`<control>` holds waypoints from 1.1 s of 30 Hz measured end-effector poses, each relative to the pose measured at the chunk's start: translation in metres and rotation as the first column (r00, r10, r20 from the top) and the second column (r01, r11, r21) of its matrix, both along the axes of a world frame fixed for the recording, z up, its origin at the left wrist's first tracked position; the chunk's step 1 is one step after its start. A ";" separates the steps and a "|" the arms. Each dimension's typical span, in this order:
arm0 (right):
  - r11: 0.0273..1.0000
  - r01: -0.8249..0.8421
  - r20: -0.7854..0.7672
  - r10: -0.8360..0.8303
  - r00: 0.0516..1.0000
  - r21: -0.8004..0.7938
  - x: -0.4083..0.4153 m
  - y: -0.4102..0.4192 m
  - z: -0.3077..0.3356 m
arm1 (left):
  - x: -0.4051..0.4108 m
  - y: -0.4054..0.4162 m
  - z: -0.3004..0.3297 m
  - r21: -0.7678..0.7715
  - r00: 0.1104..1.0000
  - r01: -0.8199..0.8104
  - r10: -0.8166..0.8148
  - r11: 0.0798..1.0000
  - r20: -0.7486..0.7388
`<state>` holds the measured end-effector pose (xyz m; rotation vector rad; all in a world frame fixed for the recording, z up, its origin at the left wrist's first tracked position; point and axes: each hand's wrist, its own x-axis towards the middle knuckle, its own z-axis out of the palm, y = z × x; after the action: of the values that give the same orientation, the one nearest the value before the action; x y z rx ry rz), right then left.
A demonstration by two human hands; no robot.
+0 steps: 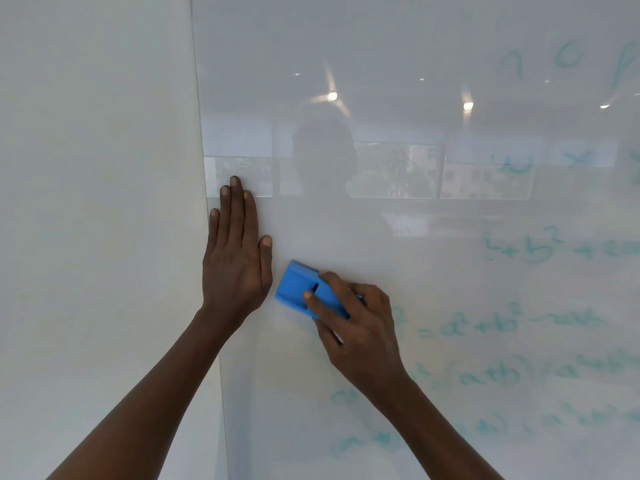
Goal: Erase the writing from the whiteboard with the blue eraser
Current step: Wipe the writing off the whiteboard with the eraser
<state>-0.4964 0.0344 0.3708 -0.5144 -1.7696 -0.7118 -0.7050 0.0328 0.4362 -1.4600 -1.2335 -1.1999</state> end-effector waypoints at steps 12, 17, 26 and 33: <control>0.998 0.040 0.182 -0.048 0.982 0.049 0.016 0.002 0.003 | 0.003 -0.001 0.003 -0.026 0.999 -0.049 0.049 0.998 -0.003; 0.995 0.046 0.113 -0.055 0.992 0.086 0.029 0.008 0.032 | 0.006 -0.001 0.008 -0.028 0.999 -0.045 0.045 0.999 -0.006; 0.986 0.087 -0.071 -0.078 0.994 0.142 0.067 0.025 0.104 | 0.038 0.009 0.062 0.001 1.000 0.000 0.000 1.000 -0.030; 0.982 0.109 -0.153 -0.086 0.984 0.152 0.102 0.041 0.159 | 0.083 0.020 0.129 0.049 0.997 0.039 -0.036 0.998 -0.062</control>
<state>-0.3946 0.0753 0.5297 -0.5332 -1.5447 -0.8554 -0.6223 0.0524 0.5649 -1.4787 -1.1313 -1.1938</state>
